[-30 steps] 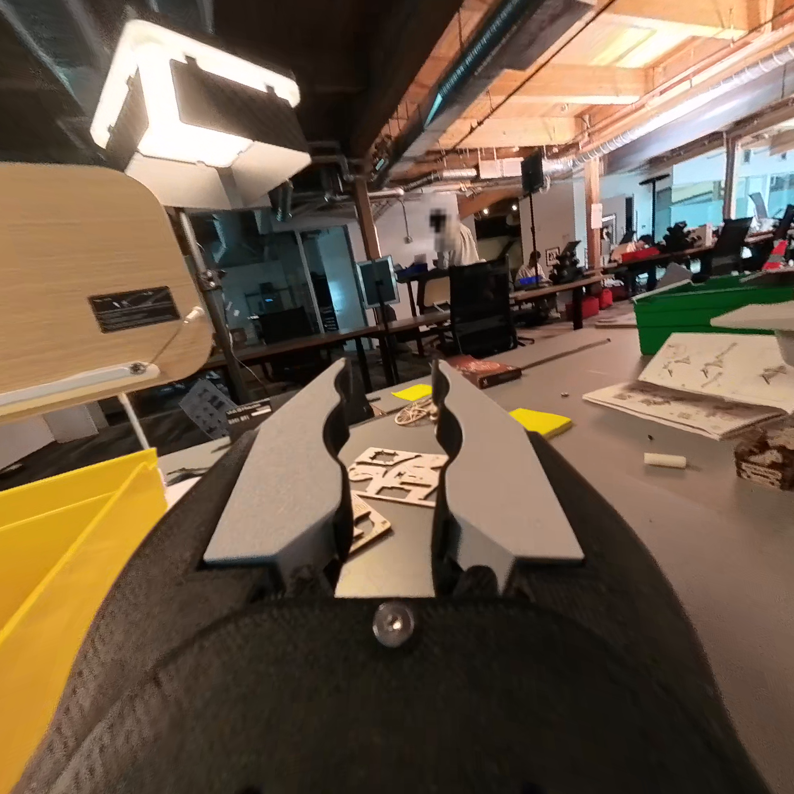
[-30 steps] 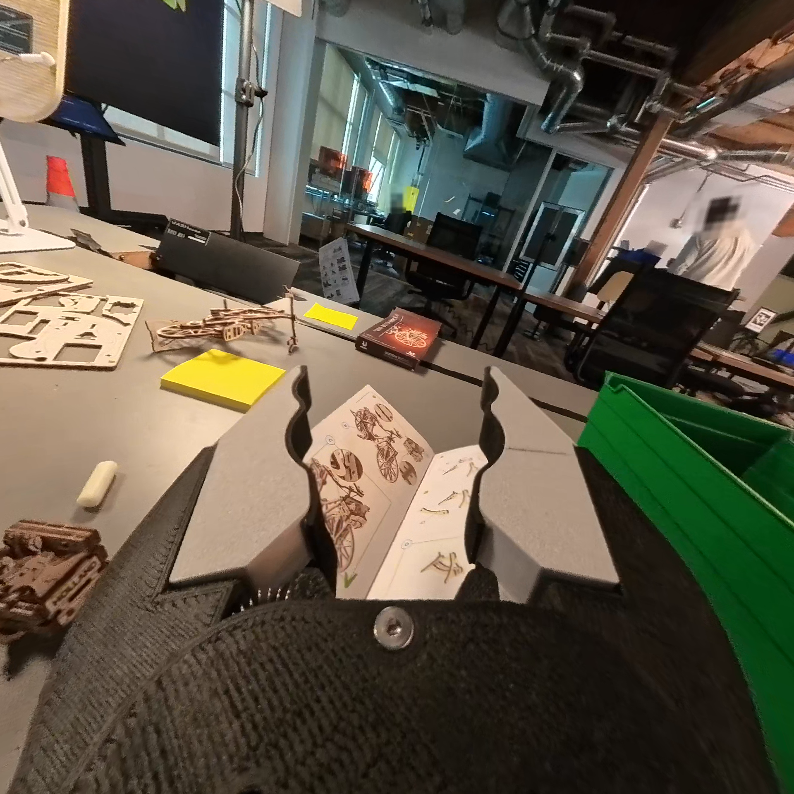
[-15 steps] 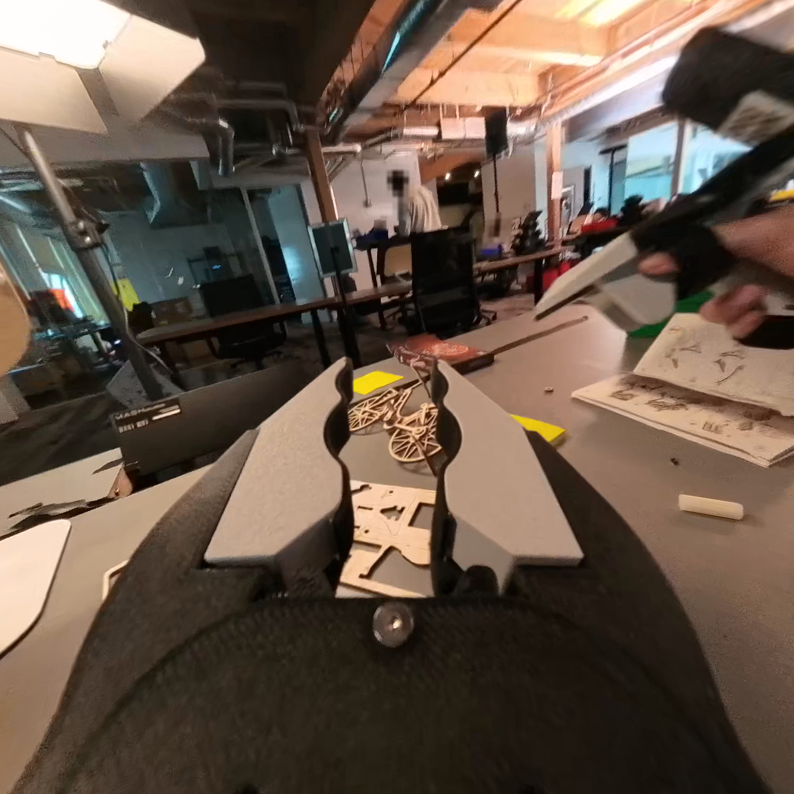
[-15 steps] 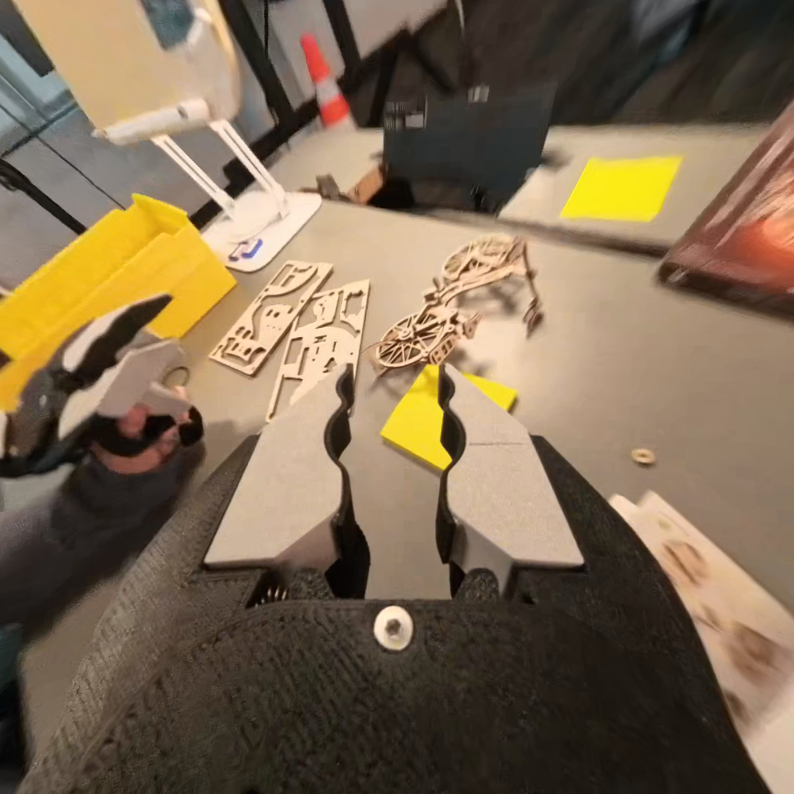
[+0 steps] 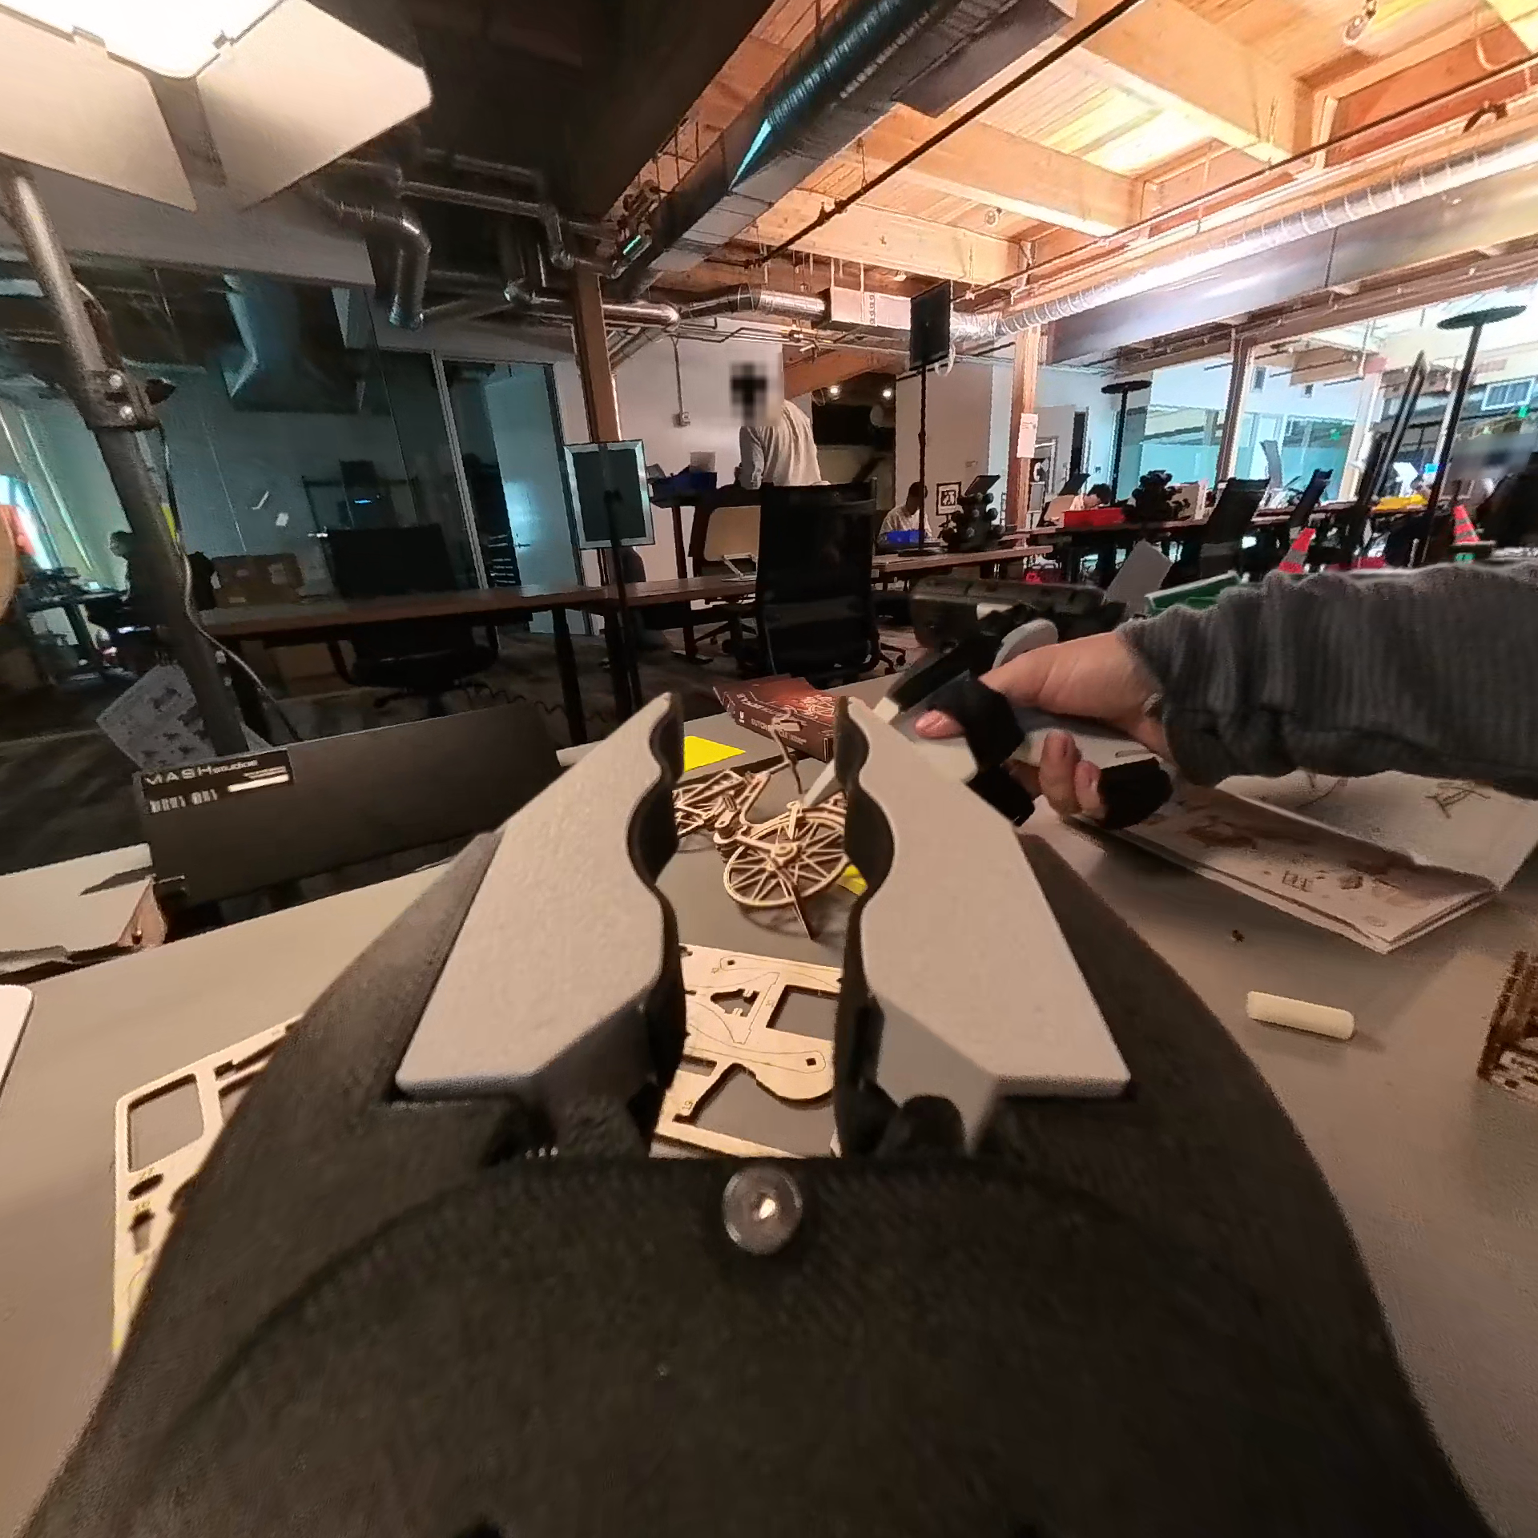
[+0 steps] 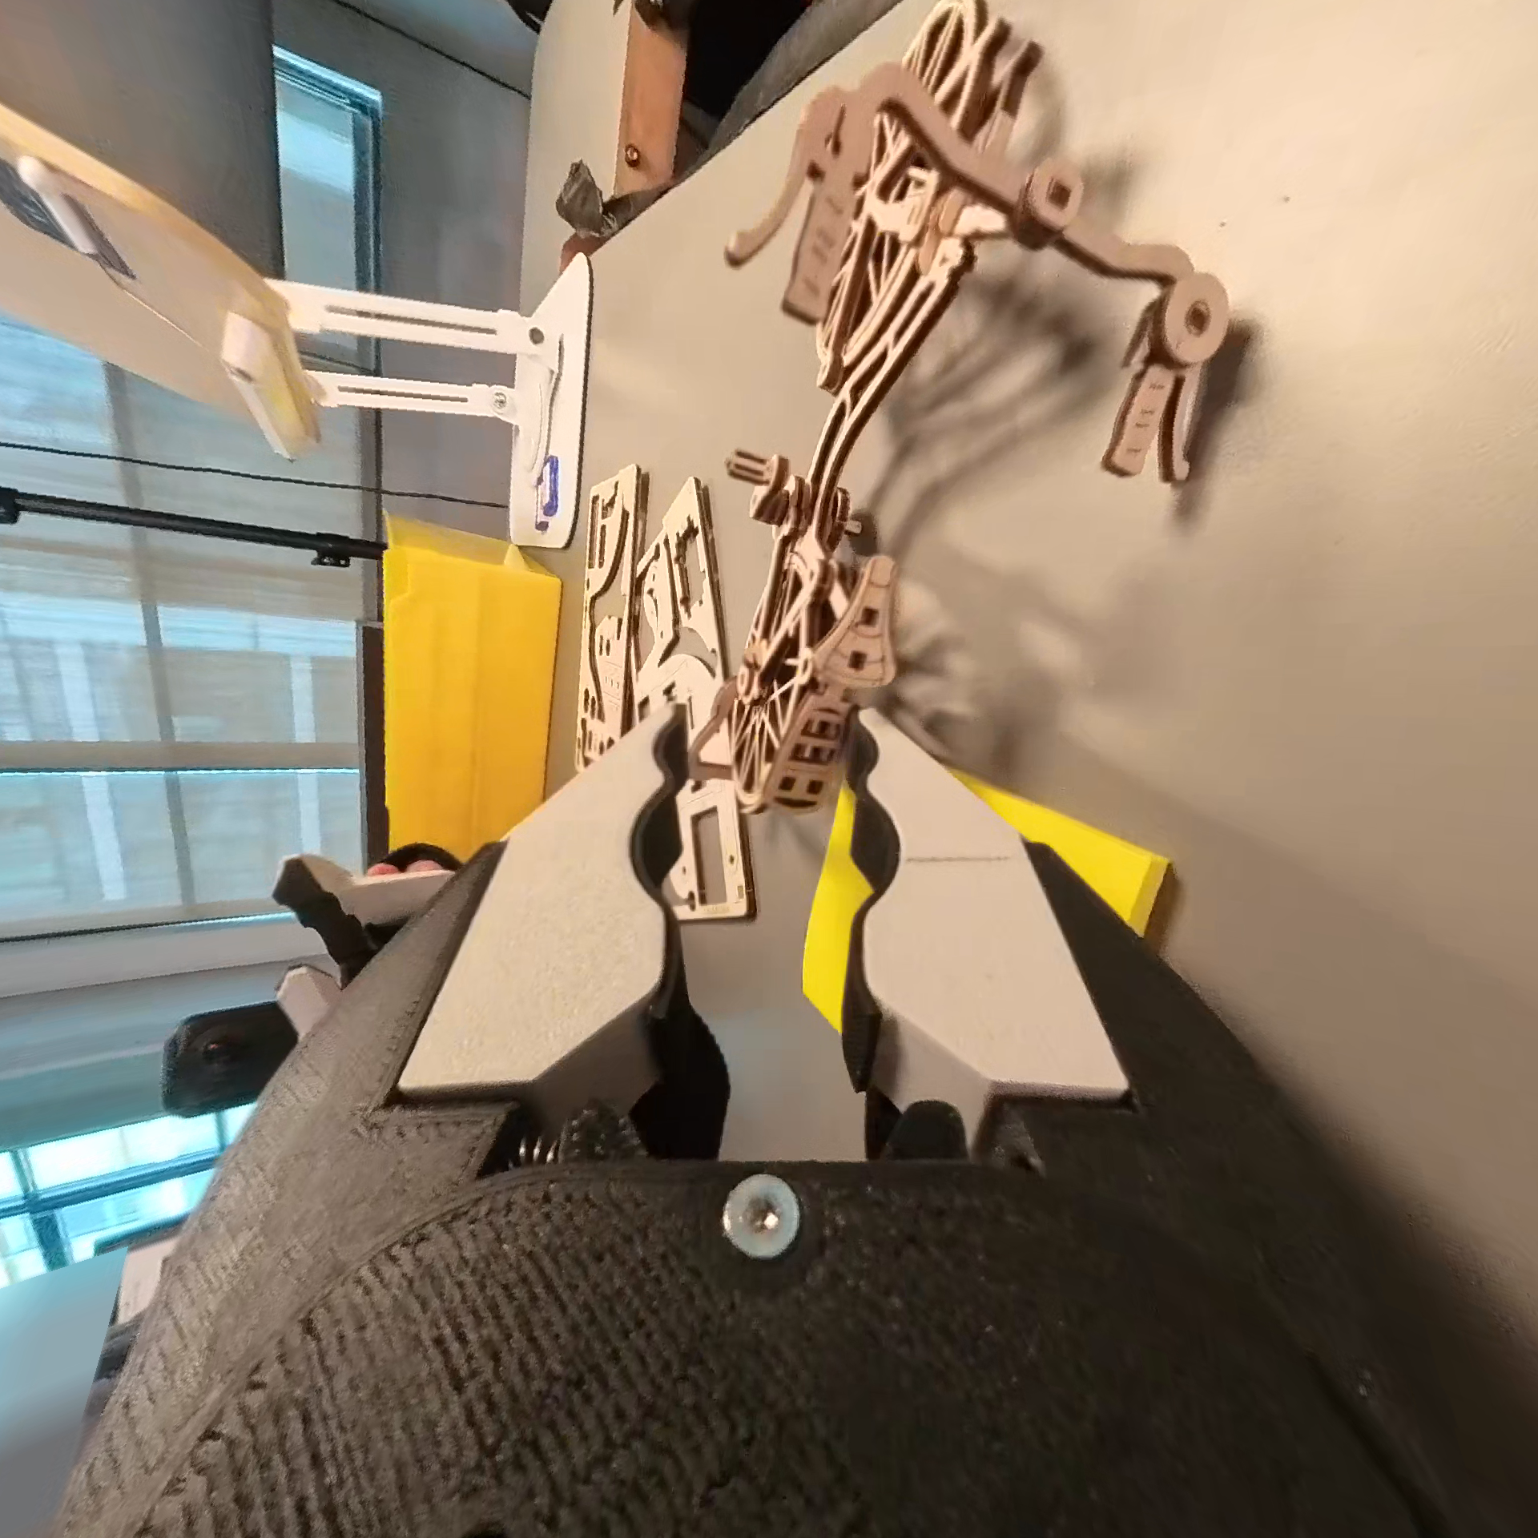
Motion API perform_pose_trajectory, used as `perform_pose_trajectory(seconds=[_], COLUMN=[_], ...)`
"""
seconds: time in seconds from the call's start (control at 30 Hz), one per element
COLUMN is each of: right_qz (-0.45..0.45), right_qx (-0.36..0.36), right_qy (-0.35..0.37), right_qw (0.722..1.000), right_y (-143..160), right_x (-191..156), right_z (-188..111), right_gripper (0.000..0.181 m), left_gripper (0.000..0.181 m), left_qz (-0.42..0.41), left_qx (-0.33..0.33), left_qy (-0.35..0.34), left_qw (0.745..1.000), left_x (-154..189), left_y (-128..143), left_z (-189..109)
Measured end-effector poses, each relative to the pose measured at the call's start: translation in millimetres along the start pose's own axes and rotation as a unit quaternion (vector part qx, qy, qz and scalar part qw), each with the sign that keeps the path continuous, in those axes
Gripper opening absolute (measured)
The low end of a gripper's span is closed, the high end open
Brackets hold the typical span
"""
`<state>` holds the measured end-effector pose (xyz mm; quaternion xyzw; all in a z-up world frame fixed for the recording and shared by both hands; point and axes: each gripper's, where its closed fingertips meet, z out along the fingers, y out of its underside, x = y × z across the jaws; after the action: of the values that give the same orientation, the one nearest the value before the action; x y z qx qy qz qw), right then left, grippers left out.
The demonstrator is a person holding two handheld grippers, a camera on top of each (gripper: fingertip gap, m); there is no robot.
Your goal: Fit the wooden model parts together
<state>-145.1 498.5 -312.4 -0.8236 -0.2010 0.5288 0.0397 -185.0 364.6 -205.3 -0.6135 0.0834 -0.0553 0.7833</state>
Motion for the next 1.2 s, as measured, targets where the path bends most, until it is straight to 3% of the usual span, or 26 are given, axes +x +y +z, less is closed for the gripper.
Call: perform_pose_trajectory(seconds=[0.1,0.37,0.67,0.77,0.83,0.9,0.97,1.03,1.2], right_qz=[-0.003,-0.044,-0.167,-0.241,-0.293,-0.332,-0.361,-0.383,-0.407], right_qx=[-0.005,0.0,-0.063,-0.082,-0.092,-0.103,-0.112,-0.121,-0.13], right_qy=[-0.004,-0.045,-0.123,-0.163,-0.197,-0.221,-0.229,-0.238,-0.255], right_qw=[1.0,0.998,0.976,0.953,0.931,0.911,0.897,0.884,0.867], right_y=[0,7,49,71,89,106,118,129,144], right_x=[1,-22,-71,-96,-115,-129,-137,-142,-149], right_z=[3,-9,-41,-57,-68,-77,-82,-87,-94], right_gripper=[0.017,0.012,0.012,0.012,0.012,0.011,0.012,0.012,0.012], left_gripper=[0.034,0.034,0.036,0.063,0.091,0.103,0.095,0.075,0.033], left_qz=[-0.014,-0.015,-0.061,-0.134,-0.212,-0.269,-0.307,-0.344,-0.397], left_qx=[0.002,0.012,0.049,0.055,0.043,0.044,0.057,0.066,0.086], left_qy=[-0.004,-0.016,-0.041,0.02,0.079,0.152,0.224,0.272,0.336], left_qw=[1.0,1.0,0.996,0.989,0.973,0.95,0.923,0.896,0.85], left_x=[-4,-10,-34,-28,-17,1,20,32,44], left_y=[0,-6,-22,-26,-25,-30,-39,-45,-53], left_z=[-1,-5,-18,-16,-11,-11,-15,-19,-27])
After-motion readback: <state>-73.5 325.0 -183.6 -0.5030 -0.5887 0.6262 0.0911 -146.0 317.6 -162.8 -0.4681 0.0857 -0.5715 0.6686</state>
